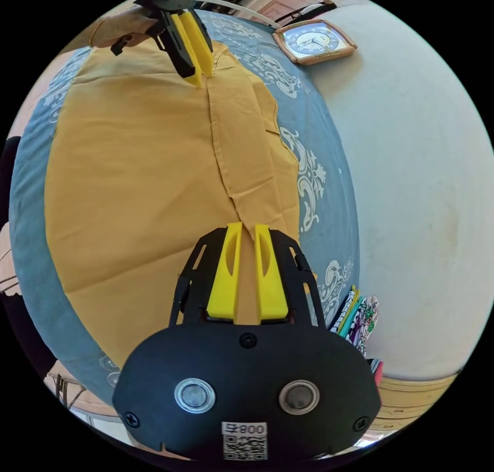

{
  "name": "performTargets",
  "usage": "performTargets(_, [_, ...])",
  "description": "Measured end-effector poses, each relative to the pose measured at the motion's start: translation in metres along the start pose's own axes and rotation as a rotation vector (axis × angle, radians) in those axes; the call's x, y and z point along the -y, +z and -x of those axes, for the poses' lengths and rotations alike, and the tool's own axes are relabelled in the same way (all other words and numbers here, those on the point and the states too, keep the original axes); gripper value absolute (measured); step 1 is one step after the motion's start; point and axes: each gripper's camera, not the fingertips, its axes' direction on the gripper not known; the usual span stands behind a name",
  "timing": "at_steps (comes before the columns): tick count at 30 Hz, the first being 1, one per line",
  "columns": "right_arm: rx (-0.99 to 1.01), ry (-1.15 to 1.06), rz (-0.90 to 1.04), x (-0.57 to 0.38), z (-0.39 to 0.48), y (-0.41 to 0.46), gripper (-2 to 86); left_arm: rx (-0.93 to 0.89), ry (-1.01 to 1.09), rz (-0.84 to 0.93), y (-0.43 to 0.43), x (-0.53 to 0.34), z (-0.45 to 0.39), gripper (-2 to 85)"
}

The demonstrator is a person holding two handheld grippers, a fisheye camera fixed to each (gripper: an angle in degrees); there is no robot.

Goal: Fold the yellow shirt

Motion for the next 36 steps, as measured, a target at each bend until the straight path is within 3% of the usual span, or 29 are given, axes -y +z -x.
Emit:
performTargets(10, [-0.014,0.061,-0.025,0.023,0.005,0.01,0.1,0.14,0.041,-0.036,-0.007,0.019,-0.042,2.1])
performTargets(15, [-0.006,0.139,-0.058,0.022,-0.02,0.004,-0.1,0.161,0.052,-0.088,-0.023,0.027,-0.051,2.2])
performTargets(19, [0.014,0.152,-0.068,0.021,-0.032,0.003,-0.1,0.152,0.145,-0.069,-0.022,0.027,-0.068,7.0])
performTargets(22, [0.039,0.172,-0.081,0.019,-0.042,0.002,-0.1,0.236,0.21,-0.037,-0.014,0.026,-0.085,8.2])
performTargets(26, [0.061,0.196,-0.103,0.012,-0.058,-0.003,-0.1,0.342,0.268,-0.01,-0.003,0.028,-0.095,6.1])
performTargets(36, [0.082,0.28,-0.167,-0.018,-0.123,-0.016,0.2,0.351,0.222,-0.108,-0.037,0.036,-0.071,0.9])
